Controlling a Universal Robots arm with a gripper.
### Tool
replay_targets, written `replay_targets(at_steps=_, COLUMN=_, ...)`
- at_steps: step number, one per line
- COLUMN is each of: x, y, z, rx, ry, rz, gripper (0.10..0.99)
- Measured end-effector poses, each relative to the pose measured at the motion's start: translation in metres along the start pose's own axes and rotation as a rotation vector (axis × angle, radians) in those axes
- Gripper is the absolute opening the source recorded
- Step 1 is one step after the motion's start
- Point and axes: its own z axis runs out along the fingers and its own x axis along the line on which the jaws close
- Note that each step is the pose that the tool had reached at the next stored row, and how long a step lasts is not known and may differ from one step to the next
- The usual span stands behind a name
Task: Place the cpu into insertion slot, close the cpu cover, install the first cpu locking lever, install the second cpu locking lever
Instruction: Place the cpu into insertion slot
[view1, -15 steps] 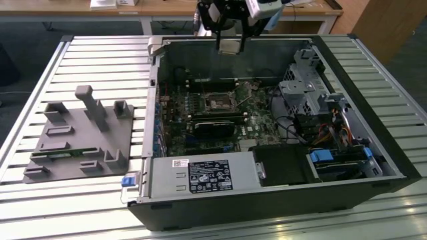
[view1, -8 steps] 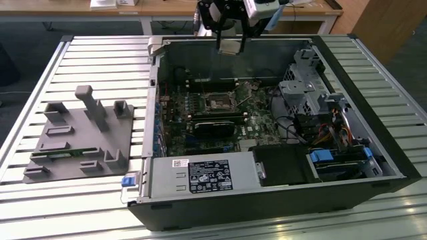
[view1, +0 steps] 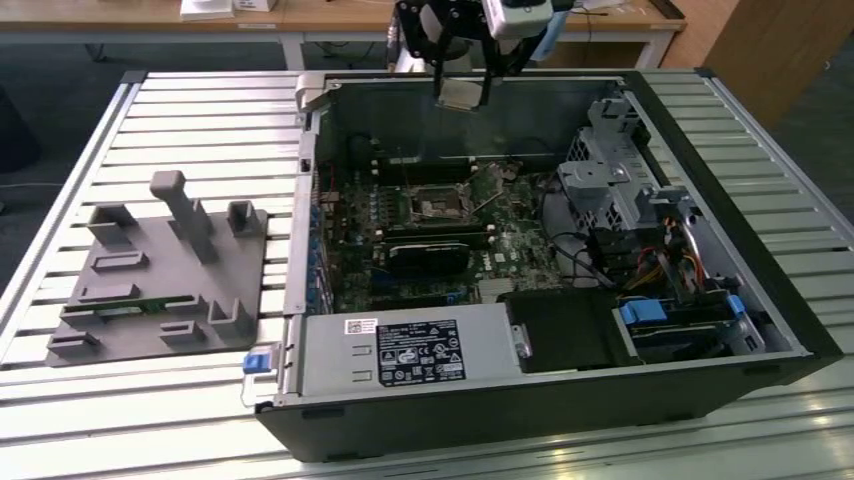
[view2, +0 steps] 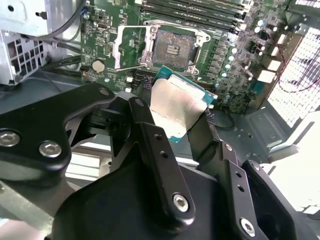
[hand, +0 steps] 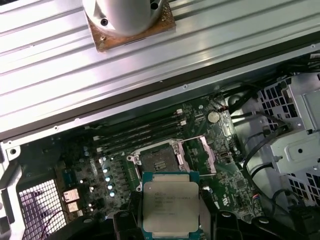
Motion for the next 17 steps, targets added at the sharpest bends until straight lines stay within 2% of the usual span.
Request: replay_targets(at_steps=17, x=0.0000, y=0.0000, z=0.0003, rx=0.002, ry=-0.0162, rz=0.162, gripper=0.537)
